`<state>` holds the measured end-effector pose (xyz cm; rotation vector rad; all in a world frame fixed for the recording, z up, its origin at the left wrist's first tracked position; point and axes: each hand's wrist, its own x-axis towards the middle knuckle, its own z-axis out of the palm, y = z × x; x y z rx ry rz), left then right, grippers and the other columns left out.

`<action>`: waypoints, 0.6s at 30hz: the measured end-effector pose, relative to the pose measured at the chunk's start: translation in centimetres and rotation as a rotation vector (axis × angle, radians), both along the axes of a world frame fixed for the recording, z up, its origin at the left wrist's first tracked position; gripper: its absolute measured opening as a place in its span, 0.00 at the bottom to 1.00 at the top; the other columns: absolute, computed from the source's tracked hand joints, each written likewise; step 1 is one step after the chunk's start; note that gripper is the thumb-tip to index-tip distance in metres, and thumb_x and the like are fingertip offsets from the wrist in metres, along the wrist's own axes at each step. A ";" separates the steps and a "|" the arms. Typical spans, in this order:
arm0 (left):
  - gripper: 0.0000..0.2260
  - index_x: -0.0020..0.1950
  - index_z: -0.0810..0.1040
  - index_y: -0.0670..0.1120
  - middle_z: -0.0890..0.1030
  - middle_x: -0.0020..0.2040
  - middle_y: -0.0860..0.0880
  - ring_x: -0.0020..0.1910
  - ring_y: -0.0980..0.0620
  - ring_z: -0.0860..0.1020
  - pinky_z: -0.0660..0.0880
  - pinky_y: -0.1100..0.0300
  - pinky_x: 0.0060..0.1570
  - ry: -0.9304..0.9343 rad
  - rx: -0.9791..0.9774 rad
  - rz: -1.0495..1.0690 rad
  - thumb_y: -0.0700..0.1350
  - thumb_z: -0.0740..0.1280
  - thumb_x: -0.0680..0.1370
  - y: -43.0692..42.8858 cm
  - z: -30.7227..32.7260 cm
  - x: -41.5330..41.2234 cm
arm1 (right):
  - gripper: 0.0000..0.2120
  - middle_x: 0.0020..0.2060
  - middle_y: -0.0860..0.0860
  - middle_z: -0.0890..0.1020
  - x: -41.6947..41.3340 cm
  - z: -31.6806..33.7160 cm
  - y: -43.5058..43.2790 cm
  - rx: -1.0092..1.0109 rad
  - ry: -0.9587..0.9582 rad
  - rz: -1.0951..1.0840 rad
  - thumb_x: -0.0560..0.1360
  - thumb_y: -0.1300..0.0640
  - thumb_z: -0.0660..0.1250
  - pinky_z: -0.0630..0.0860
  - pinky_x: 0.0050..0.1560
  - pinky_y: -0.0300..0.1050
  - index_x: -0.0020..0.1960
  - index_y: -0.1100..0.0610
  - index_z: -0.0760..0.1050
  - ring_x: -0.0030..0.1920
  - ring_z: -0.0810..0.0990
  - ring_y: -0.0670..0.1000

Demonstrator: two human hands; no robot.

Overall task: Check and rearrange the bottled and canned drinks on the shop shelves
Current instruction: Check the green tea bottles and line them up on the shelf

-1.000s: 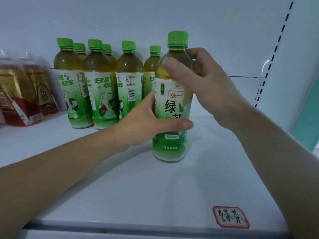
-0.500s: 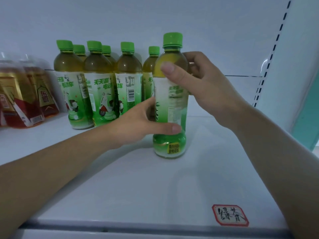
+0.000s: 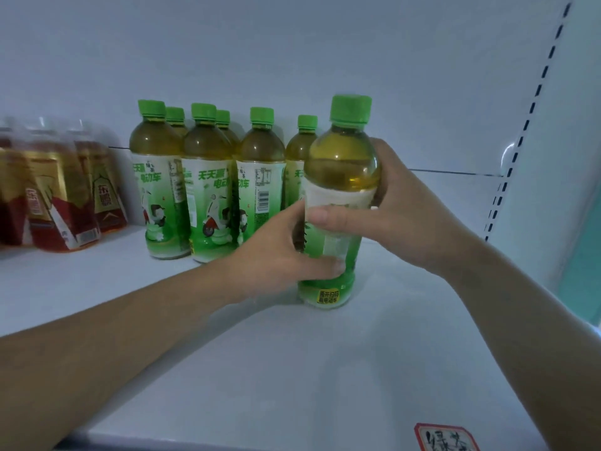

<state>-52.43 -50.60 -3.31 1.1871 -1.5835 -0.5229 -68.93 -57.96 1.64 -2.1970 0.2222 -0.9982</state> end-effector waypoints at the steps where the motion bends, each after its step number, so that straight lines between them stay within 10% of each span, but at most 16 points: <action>1: 0.28 0.66 0.74 0.44 0.83 0.56 0.48 0.57 0.53 0.82 0.78 0.58 0.57 -0.025 -0.072 0.040 0.38 0.75 0.67 -0.2 -0.1 0.1 | 0.35 0.52 0.37 0.83 0.0 -0.1 0.0 -0.068 -0.014 -0.021 0.63 0.50 0.83 0.77 0.55 0.35 0.64 0.42 0.68 0.54 0.82 0.38; 4: 0.28 0.68 0.72 0.40 0.81 0.58 0.51 0.58 0.56 0.80 0.76 0.63 0.56 -0.032 -0.258 0.089 0.33 0.75 0.69 -0.6 0.0 0.5 | 0.36 0.55 0.32 0.79 0.1 -0.6 0.3 -0.349 -0.104 -0.076 0.64 0.51 0.84 0.71 0.55 0.27 0.64 0.39 0.65 0.58 0.78 0.35; 9: 0.29 0.67 0.70 0.46 0.77 0.60 0.50 0.62 0.55 0.77 0.73 0.60 0.60 -0.096 -0.481 0.120 0.44 0.75 0.69 0.0 1.3 0.9 | 0.35 0.64 0.45 0.76 0.6 -0.6 0.0 -0.725 -0.305 -0.005 0.67 0.52 0.81 0.75 0.63 0.53 0.69 0.51 0.67 0.64 0.77 0.54; 18: 0.27 0.65 0.69 0.55 0.78 0.59 0.56 0.60 0.59 0.76 0.72 0.60 0.60 -0.141 -0.535 0.134 0.46 0.75 0.68 0.2 1.3 1.5 | 0.34 0.62 0.45 0.73 1.0 -0.5 0.2 -0.867 -0.339 -0.052 0.69 0.52 0.79 0.71 0.65 0.42 0.69 0.55 0.67 0.62 0.74 0.49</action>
